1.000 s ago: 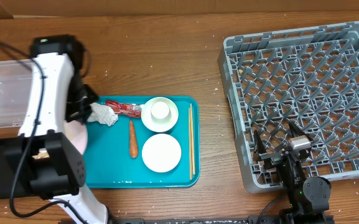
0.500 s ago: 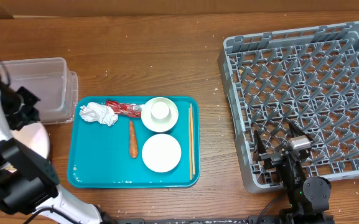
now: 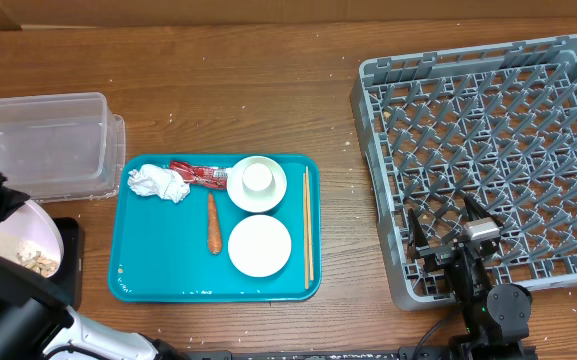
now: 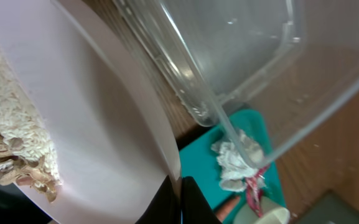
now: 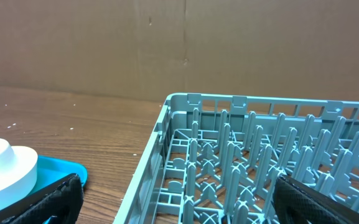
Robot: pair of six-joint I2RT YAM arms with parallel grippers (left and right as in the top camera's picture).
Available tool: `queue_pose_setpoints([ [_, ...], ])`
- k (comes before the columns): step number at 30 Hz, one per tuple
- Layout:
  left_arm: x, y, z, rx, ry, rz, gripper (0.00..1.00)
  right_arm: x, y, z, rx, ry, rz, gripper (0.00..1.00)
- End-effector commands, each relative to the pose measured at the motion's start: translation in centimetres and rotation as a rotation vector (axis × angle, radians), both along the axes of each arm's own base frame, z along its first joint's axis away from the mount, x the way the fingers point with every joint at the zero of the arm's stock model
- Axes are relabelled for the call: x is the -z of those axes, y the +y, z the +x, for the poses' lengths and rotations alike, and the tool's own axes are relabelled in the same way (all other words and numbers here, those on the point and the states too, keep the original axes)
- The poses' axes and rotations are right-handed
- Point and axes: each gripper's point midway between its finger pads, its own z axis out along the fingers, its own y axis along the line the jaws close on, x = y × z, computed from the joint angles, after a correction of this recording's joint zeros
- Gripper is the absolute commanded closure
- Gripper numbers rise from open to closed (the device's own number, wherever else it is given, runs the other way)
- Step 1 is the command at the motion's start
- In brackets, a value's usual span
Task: Sort waste into correct bins and load items into the dishwasher
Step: 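Tip the plate over the black board to dump rice scraps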
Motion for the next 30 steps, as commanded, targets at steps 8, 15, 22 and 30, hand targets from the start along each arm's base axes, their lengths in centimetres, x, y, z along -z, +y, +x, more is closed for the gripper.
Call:
queue_pose_setpoints([
  [8,-3.3,1.4,-2.6,-0.057,-0.291,-0.172,0.96,0.2,-0.2,0.1,0.011,-0.002,0.004,0.00],
  [15,-5.4,3.0,-4.7,-0.119,-0.444,-0.212,0.96,0.2,-0.2,0.1,0.011,-0.002,0.004,0.00],
  [22,-6.5,3.2,-6.9,-0.188,-0.499,-0.273,0.96,0.2,-0.2,0.1,0.011,-0.002,0.004,0.00],
  [30,-7.7,4.6,-8.3,-0.234,-0.592,-0.254,0.96,0.2,-0.2,0.1,0.011,-0.002,0.004,0.00],
])
